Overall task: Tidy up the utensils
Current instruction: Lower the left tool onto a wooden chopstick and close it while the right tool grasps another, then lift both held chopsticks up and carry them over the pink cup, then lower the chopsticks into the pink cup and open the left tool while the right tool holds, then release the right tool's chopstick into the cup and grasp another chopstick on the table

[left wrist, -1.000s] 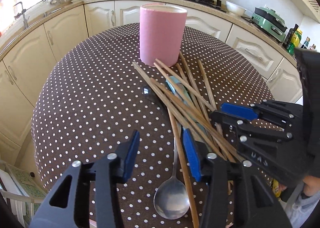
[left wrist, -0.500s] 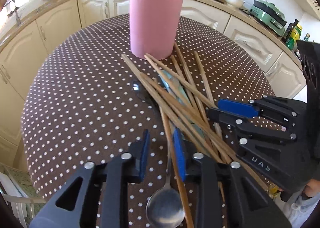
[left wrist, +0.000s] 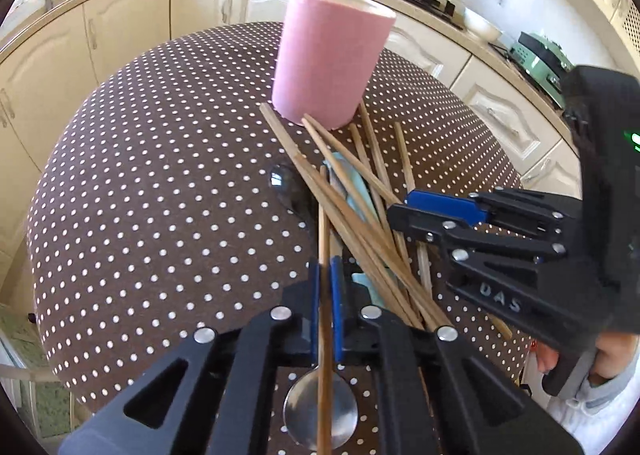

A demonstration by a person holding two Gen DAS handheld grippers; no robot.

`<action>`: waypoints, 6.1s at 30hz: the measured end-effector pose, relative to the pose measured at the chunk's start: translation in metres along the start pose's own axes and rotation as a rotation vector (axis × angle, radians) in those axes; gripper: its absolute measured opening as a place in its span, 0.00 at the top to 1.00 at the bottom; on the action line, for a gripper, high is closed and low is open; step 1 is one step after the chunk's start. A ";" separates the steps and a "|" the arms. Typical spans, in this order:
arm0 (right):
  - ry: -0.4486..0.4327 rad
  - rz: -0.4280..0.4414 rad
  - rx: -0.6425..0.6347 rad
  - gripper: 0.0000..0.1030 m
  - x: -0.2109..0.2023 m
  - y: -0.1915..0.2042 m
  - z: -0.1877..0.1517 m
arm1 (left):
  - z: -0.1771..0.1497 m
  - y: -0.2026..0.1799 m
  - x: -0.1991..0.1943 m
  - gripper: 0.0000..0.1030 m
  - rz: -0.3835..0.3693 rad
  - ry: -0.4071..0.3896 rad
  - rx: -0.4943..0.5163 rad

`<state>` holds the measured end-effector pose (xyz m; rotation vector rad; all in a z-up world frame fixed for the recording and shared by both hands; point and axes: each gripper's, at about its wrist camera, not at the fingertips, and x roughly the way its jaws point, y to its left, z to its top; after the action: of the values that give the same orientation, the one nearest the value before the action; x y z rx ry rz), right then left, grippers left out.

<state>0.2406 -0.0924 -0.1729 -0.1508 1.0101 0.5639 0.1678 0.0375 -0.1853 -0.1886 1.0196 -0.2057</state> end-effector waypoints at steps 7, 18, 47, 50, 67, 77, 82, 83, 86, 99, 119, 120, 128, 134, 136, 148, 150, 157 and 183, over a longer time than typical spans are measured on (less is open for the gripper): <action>0.020 0.017 0.006 0.90 0.007 -0.010 0.016 | -0.006 0.010 -0.019 0.95 0.019 -0.053 -0.060; 0.020 0.008 0.007 0.92 -0.005 -0.019 0.012 | -0.010 0.033 -0.019 0.95 0.107 -0.057 -0.176; 0.194 -0.017 -0.108 0.91 0.033 -0.014 0.053 | 0.039 0.042 0.019 0.95 0.108 0.019 -0.115; 0.192 -0.005 -0.105 0.92 0.033 -0.021 0.055 | 0.038 0.043 0.009 0.95 0.111 -0.035 -0.128; -0.207 0.142 0.042 0.93 -0.052 -0.042 0.033 | 0.058 -0.001 -0.058 0.95 -0.001 -0.473 -0.082; -0.371 0.174 0.093 0.93 -0.090 -0.043 0.039 | 0.079 -0.031 -0.059 0.95 -0.053 -0.583 -0.006; -0.435 0.126 0.077 0.93 -0.108 -0.039 0.056 | 0.098 -0.046 -0.066 0.95 -0.097 -0.699 0.043; -0.454 0.120 0.078 0.93 -0.112 -0.040 0.061 | 0.102 -0.048 -0.068 0.95 -0.100 -0.729 0.045; -0.489 0.100 0.077 0.93 -0.123 -0.041 0.074 | 0.115 -0.055 -0.073 0.95 -0.118 -0.806 0.060; -0.645 0.046 0.057 0.93 -0.163 -0.040 0.143 | 0.172 -0.063 -0.078 0.95 -0.093 -1.061 0.036; -0.557 0.010 0.093 0.93 -0.099 -0.046 0.148 | 0.177 -0.047 -0.040 0.94 -0.001 -1.087 0.034; -0.552 0.009 0.095 0.93 -0.097 -0.045 0.147 | 0.177 -0.045 -0.039 0.94 -0.008 -1.066 0.034; -0.529 -0.006 0.112 0.93 -0.089 -0.041 0.140 | 0.171 -0.038 -0.037 0.70 0.000 -0.957 0.045; -0.524 -0.021 0.122 0.93 -0.086 -0.036 0.134 | 0.163 -0.035 -0.046 0.63 0.011 -0.921 0.049; -0.527 -0.024 0.130 0.93 -0.087 -0.035 0.133 | 0.161 -0.034 -0.050 0.61 0.017 -0.908 0.049; -0.530 -0.079 0.144 0.78 -0.097 -0.026 0.125 | 0.142 -0.032 -0.073 0.53 0.043 -0.869 0.037; -0.527 -0.075 0.146 0.75 -0.099 -0.026 0.122 | 0.140 -0.030 -0.076 0.50 0.031 -0.846 0.024; -0.517 -0.092 0.144 0.63 -0.105 -0.023 0.106 | 0.124 -0.034 -0.083 0.48 0.036 -0.802 0.036; 0.005 0.062 -0.026 0.69 -0.025 0.012 -0.005 | 0.022 -0.002 -0.014 0.40 0.066 -0.241 -0.060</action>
<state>0.2207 -0.0938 -0.1527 -0.1448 1.0150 0.6334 0.1797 0.0406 -0.1621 -0.2281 0.7912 -0.0898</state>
